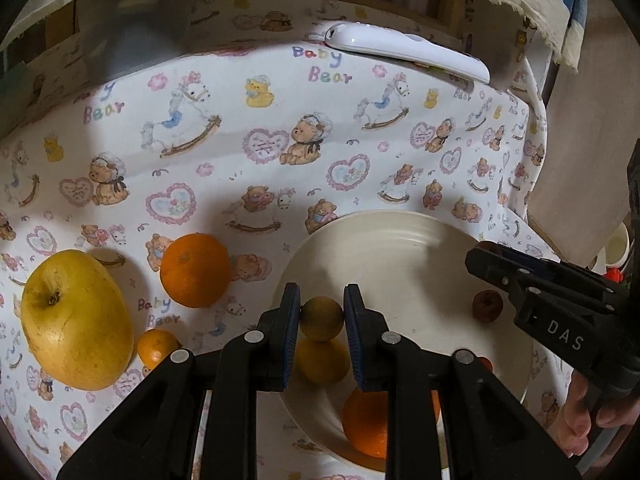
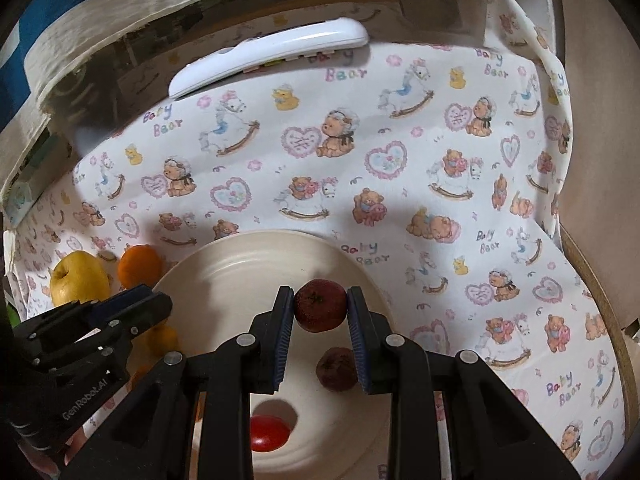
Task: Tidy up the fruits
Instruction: 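Lower the red apple onto the plate and open the right tool, then move both tools toward the large yellow pomelo and the mandarin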
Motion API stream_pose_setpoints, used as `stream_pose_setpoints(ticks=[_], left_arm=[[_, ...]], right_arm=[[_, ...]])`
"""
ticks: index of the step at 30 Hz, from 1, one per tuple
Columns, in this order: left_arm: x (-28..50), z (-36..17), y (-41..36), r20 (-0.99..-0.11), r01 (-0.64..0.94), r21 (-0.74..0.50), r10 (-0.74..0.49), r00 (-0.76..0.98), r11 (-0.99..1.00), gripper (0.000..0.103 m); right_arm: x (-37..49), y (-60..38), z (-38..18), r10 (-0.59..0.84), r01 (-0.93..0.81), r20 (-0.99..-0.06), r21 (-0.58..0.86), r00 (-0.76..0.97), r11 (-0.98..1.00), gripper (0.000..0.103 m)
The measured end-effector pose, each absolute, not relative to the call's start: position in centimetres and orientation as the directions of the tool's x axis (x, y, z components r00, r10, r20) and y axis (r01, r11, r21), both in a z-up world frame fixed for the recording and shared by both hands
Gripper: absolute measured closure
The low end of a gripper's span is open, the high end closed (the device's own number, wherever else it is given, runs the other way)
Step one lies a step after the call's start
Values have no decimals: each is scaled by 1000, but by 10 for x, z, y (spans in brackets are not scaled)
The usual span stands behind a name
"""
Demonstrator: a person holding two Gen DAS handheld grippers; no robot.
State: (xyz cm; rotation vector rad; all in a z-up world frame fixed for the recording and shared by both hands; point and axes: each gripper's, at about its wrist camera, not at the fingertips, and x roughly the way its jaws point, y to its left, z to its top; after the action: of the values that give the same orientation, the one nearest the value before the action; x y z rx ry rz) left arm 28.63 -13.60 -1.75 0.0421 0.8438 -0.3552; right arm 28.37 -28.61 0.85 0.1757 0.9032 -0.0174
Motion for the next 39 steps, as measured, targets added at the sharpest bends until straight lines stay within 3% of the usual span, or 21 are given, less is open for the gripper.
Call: stream_pose_setpoints(ticks=[18, 20, 22, 26, 31, 32, 34, 39], left_arm=[[276, -17, -123, -724, 319, -104, -292, 625, 942, 81], [273, -15, -119, -717, 314, -105, -291, 633, 943, 81], [270, -12, -115, -708, 310, -106, -291, 643, 945, 80], [261, -1, -108, -683, 307, -84, -279, 675, 948, 80], [242, 15, -94, -631, 305, -44, -263, 730, 951, 67], [237, 18, -90, -614, 303, -34, -259, 745, 952, 62], [227, 22, -83, -580, 301, -19, -256, 774, 953, 58], [211, 25, -58, -491, 250, -51, -242, 837, 967, 37]], right_arm=[[285, -292, 4, 18, 130, -800, 119, 600, 984, 74], [284, -291, 4, 18, 129, -800, 119, 600, 984, 70], [282, -291, 5, 13, 132, -794, 117, 608, 984, 59], [276, -290, 14, 15, 128, -771, 124, 637, 984, 56], [269, -281, 28, 34, 100, -732, 139, 681, 985, 54], [266, -276, 31, 31, 93, -715, 134, 698, 987, 51], [263, -269, 35, 16, 88, -687, 116, 727, 989, 36], [252, -255, 42, -44, 92, -593, 51, 804, 995, 27]])
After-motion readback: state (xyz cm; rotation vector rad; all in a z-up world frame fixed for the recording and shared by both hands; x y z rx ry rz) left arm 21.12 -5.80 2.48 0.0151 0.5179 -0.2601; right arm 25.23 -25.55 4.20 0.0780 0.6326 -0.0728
